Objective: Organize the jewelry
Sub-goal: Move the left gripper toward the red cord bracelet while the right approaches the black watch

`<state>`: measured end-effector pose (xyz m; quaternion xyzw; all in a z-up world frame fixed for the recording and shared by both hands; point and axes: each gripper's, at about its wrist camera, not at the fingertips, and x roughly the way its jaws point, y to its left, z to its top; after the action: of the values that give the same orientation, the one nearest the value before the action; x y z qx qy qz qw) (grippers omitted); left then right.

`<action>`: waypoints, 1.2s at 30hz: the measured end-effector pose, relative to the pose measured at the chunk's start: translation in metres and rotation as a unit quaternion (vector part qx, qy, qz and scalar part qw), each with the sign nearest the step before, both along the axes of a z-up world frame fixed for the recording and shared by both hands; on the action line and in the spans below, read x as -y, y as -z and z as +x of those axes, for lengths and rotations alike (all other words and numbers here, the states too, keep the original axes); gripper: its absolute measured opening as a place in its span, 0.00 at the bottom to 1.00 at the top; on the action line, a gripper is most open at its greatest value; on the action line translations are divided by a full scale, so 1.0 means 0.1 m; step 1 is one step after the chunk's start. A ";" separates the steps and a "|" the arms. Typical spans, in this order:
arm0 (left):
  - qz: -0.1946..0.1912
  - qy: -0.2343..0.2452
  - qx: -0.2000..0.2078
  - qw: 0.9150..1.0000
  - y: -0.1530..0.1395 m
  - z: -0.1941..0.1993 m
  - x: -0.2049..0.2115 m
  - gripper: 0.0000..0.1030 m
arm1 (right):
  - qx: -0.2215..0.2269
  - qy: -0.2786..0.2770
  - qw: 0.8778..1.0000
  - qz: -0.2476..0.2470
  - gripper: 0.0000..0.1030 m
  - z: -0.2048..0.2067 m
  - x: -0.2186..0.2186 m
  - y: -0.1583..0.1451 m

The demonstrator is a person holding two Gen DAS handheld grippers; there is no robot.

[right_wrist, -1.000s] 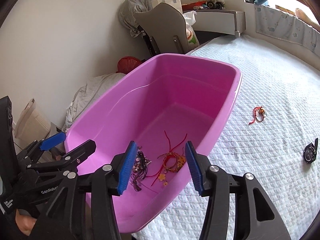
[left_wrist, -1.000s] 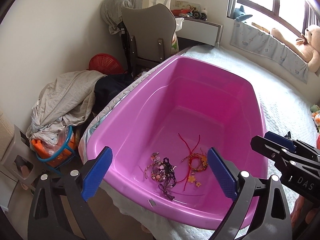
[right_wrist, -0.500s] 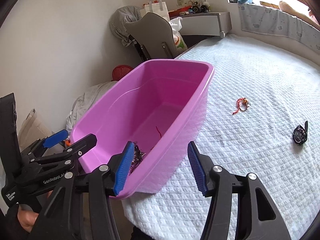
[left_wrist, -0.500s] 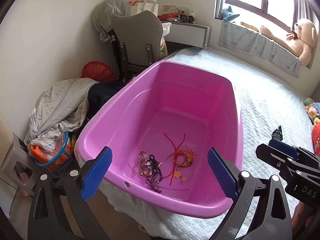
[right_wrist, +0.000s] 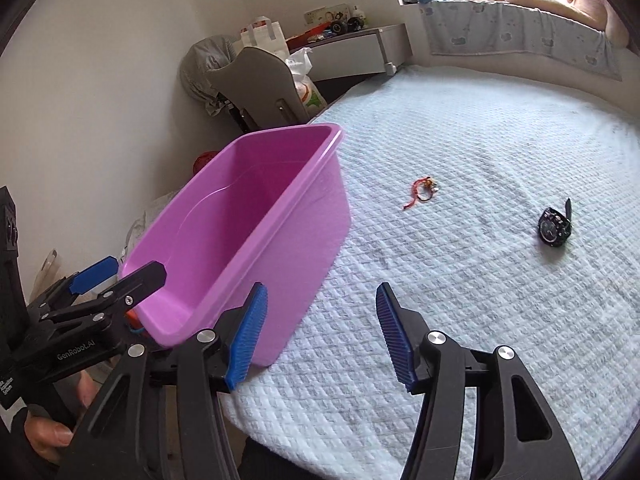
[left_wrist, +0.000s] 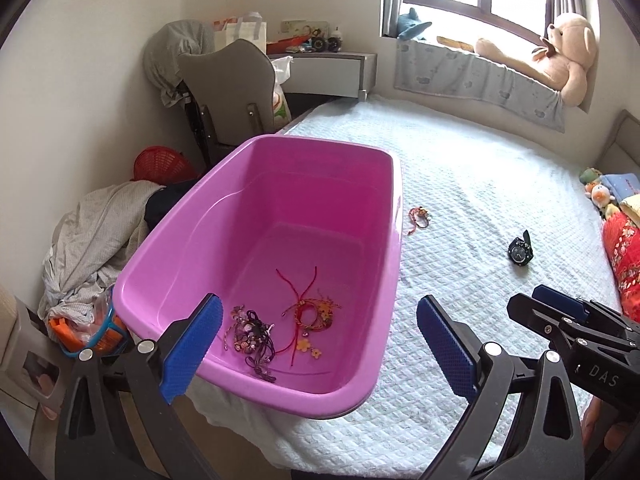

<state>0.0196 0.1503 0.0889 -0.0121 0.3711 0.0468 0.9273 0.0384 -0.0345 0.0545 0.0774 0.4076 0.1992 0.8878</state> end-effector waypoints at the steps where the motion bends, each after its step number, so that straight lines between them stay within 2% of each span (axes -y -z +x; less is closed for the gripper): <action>1: 0.003 0.004 0.001 1.000 0.00 0.00 0.05 0.93 | -0.002 0.005 1.000 0.001 0.53 -0.01 0.07 0.02; 10: 0.008 0.039 -0.002 0.999 0.03 0.09 0.44 0.93 | -0.019 0.054 0.998 -0.008 0.53 -0.12 0.61 0.23; 16: 0.003 0.066 -0.013 0.998 0.14 0.18 0.72 0.94 | -0.034 0.087 0.996 -0.013 0.58 -0.16 1.00 0.43; 27: 0.010 0.104 -0.058 0.993 0.66 0.63 1.33 0.94 | -0.054 0.148 0.987 -0.027 0.61 0.02 1.61 0.88; 36: 0.006 0.094 -0.080 0.992 1.13 1.31 1.58 0.94 | -0.058 0.191 0.979 -0.042 0.61 0.48 2.08 1.26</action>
<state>0.1508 -0.0080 -0.0242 0.0317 0.4435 -0.0372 0.8950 0.0869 -0.2426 -0.0711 0.1282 0.4436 0.0036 0.8870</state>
